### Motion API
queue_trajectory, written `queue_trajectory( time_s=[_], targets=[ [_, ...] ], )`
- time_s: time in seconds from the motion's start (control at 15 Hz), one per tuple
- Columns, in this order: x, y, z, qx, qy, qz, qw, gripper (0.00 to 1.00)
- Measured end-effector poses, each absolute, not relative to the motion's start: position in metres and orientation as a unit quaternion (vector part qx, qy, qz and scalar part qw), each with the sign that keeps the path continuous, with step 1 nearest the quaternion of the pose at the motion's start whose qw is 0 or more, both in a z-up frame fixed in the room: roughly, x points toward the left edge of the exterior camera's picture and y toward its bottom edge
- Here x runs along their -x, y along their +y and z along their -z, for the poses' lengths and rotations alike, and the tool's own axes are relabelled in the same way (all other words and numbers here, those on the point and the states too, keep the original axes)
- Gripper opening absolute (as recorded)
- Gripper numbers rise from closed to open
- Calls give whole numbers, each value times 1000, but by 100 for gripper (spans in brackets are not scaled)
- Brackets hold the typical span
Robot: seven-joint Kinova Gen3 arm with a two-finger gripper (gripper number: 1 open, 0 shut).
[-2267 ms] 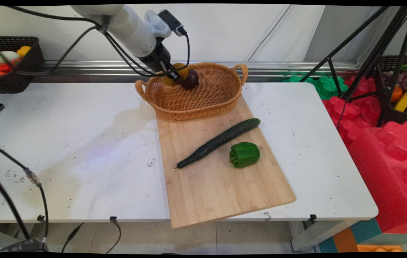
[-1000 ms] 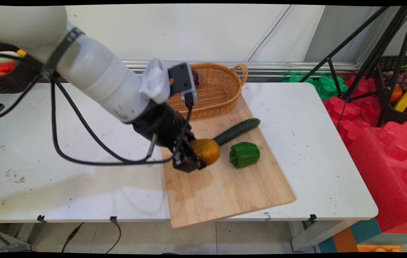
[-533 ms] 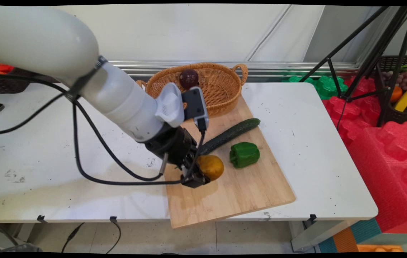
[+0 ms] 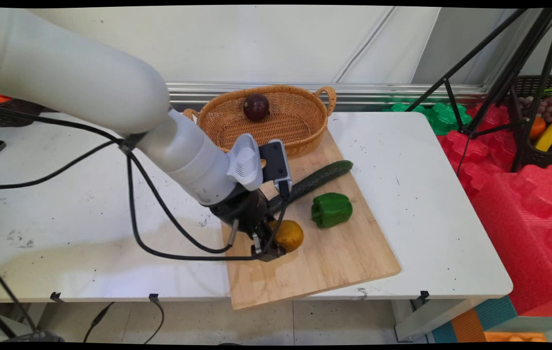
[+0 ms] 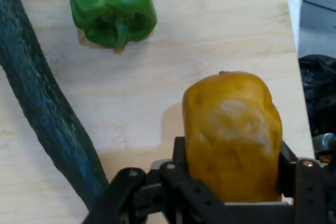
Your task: Place the picked object on the cutting board
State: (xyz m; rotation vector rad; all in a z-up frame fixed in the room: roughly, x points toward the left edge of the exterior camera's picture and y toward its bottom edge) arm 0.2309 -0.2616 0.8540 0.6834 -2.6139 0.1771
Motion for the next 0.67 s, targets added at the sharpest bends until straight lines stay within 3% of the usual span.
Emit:
queue_trajectory(
  time_s=[0.4, 0.47, 0.67],
  targets=[
    [-224, -273, -828, -239, -948, -67, 201, 0],
    [-223, -274, -825, -237, -948, -67, 199, 100],
    [-222, -276, -819, -233, -950, -68, 196, 100]
  ],
)
